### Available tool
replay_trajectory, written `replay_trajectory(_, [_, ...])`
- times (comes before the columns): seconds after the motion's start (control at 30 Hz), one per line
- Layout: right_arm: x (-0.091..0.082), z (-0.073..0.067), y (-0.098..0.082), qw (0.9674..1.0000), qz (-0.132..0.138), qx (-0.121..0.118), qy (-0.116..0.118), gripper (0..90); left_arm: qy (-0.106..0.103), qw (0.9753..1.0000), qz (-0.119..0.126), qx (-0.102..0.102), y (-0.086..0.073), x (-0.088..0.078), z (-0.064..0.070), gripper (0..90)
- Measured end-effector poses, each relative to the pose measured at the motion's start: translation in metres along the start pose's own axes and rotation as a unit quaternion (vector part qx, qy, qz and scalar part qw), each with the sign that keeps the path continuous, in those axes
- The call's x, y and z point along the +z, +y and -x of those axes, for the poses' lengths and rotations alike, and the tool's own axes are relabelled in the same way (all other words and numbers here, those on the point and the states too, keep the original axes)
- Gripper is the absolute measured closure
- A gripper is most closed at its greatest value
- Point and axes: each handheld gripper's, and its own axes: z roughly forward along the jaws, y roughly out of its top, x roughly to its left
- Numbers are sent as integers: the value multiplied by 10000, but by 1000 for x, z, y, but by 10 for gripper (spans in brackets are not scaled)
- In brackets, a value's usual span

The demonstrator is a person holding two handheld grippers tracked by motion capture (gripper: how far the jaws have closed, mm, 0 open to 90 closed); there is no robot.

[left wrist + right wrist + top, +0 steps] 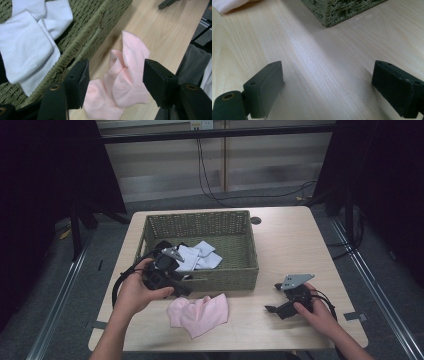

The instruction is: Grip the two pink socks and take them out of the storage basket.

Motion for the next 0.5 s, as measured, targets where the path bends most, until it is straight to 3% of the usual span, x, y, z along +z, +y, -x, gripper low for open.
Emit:
replay_trajectory(0.1, [0,0,0,10000,-1,3,8,96,46,10000,0,-42,-6,5,-1,355])
replay_trajectory(0.3, [0,0,0,10000,0,3,7,96,-83,9997,133,-202,-20,15,-6,335])
replay_trajectory(0.4, [0,0,0,10000,0,3,7,96,-80,9998,92,-132,-28,21,-8,334])
replay_trajectory(0.5, [0,0,0,10000,-1,5,11,96,-127,9996,122,-198,-35,25,-9,329])
